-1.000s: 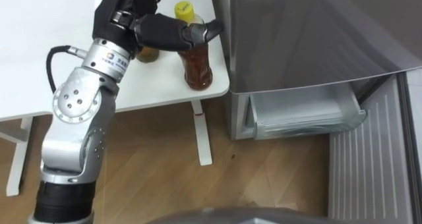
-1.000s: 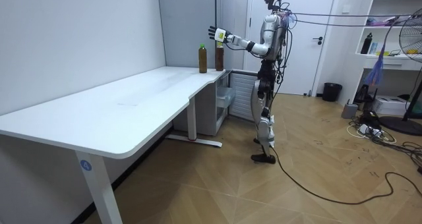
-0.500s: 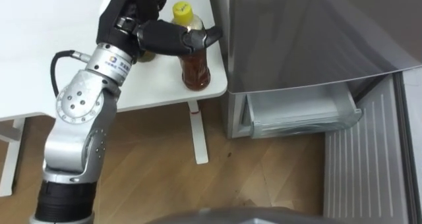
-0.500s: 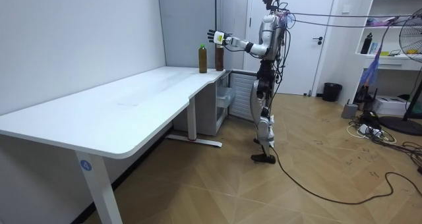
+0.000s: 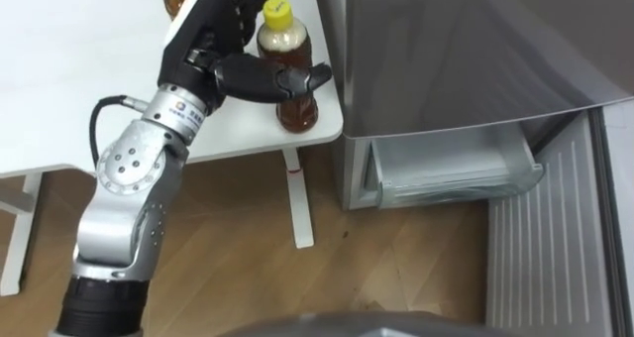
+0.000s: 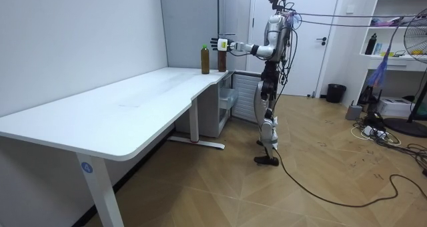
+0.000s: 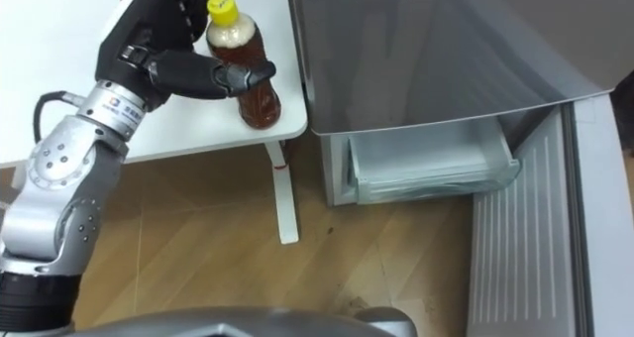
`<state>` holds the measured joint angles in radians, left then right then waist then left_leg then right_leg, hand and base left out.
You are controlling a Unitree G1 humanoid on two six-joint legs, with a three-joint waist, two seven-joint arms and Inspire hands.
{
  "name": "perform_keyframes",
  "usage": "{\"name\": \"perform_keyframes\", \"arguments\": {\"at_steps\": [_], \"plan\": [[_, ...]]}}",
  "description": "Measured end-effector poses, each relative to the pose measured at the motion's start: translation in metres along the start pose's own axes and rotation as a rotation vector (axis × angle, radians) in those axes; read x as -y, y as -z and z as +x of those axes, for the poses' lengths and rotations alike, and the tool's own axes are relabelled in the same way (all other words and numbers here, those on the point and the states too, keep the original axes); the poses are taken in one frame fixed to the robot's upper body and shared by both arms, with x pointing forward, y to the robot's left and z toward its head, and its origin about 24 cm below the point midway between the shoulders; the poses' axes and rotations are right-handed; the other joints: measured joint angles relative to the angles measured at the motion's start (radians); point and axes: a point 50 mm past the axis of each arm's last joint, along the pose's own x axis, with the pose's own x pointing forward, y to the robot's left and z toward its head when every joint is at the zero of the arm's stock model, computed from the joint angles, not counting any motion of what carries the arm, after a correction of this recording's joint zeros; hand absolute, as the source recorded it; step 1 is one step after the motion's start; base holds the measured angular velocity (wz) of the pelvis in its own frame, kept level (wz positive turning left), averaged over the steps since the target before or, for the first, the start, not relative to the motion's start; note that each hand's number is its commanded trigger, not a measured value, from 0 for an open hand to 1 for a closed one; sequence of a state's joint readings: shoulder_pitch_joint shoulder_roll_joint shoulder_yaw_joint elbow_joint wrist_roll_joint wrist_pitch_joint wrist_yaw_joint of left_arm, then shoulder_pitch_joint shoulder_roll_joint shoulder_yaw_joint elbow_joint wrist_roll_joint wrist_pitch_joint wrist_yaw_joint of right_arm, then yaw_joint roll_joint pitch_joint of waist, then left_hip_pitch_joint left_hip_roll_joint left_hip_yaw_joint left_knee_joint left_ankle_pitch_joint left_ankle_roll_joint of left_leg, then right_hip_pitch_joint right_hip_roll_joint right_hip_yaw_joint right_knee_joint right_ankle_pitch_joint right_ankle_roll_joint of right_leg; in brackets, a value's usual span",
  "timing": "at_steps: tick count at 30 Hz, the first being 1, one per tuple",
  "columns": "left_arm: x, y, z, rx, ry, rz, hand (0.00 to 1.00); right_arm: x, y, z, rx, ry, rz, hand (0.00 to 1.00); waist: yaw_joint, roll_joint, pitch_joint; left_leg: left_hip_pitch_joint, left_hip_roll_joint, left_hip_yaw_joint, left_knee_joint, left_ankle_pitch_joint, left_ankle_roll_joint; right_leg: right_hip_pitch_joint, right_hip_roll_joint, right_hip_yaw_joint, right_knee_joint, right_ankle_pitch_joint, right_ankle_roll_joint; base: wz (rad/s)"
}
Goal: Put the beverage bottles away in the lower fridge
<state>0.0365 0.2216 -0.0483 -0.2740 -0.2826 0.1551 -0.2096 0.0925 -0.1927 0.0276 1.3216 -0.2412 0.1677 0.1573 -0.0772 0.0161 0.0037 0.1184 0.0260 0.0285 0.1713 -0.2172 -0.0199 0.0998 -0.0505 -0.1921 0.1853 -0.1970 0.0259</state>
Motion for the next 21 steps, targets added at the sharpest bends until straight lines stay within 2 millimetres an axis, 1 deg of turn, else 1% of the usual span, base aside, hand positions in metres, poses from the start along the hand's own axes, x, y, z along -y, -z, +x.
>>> {"name": "perform_keyframes", "arguments": {"at_steps": [4,8,14,18,21], "plan": [[-0.002,0.008,0.000,-0.033,-0.010,-0.008,0.00,-0.001,0.003,0.000,-0.007,-0.011,0.004,0.00,-0.001,0.002,-0.0021,0.000,0.000,0.000,0.001,0.000,0.000,0.000,0.000,0.000,0.000,0.001,-0.001,0.00],[-0.002,0.016,-0.001,-0.067,-0.015,-0.017,0.00,-0.001,0.003,0.000,-0.009,-0.010,0.002,0.00,-0.003,0.001,-0.0017,-0.002,0.000,0.000,0.001,0.000,0.000,-0.001,0.000,0.001,0.000,0.001,-0.001,0.00],[-0.001,0.017,-0.001,-0.071,-0.009,-0.019,0.00,-0.001,0.002,0.000,-0.009,-0.008,-0.011,0.00,-0.002,-0.005,0.0021,-0.004,0.000,0.000,0.001,0.000,0.000,-0.003,0.000,0.003,0.000,0.000,-0.001,0.00],[-0.002,0.018,-0.001,-0.074,-0.010,-0.020,0.00,-0.001,0.000,0.000,-0.010,-0.008,-0.021,0.00,-0.005,-0.011,0.0064,-0.005,0.000,0.000,0.001,0.000,0.000,-0.003,0.000,0.003,0.000,0.000,-0.001,0.00],[-0.003,0.022,-0.002,-0.091,-0.017,-0.024,0.00,-0.001,0.000,0.000,-0.009,-0.008,-0.029,0.00,-0.005,-0.011,0.0067,-0.005,0.000,0.000,0.001,0.000,0.000,-0.004,0.000,0.003,-0.001,0.000,-0.001,0.00]]}}
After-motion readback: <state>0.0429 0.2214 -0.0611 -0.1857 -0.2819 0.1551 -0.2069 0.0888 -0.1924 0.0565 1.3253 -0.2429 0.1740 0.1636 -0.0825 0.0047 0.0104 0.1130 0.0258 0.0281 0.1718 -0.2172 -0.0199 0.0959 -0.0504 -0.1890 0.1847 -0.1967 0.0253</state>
